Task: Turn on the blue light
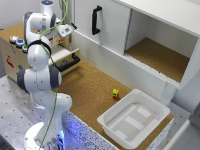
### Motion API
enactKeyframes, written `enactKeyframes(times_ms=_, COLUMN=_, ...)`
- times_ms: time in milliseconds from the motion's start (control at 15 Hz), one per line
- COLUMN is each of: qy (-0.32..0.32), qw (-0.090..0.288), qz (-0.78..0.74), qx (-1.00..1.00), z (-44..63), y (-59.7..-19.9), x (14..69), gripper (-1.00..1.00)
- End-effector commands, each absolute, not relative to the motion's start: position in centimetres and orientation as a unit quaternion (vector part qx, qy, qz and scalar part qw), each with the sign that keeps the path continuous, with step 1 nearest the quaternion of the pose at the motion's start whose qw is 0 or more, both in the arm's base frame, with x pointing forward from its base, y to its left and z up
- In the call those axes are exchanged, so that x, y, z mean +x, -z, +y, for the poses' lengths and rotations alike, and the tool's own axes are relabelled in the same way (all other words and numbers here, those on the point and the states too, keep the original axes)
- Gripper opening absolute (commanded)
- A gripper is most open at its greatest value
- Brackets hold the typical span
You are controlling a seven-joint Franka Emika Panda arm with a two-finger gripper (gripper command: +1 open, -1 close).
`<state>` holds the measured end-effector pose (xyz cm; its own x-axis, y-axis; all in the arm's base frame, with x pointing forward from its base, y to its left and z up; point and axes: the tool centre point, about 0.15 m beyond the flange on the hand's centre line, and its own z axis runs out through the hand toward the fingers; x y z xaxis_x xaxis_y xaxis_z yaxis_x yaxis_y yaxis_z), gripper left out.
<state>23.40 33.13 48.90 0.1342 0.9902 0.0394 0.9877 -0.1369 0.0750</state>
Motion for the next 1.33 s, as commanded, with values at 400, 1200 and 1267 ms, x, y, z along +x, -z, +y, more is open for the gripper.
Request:
enactKeyframes(times_ms=400, qy=-0.032, qw=-0.058, qz=0.615, qx=0.786, z=50.7, y=-51.3, x=19.9, gripper=1.0)
enactKeyframes(times_ms=1200, qy=-0.059, qw=0.027, qz=0.672, qx=0.738, z=54.8, y=-51.9, x=18.7, gripper=-1.0)
enactKeyframes(times_ms=1267, qy=-0.05, qw=0.029, qz=0.677, qx=0.734, z=54.8, y=-51.5, x=18.5, gripper=-1.0)
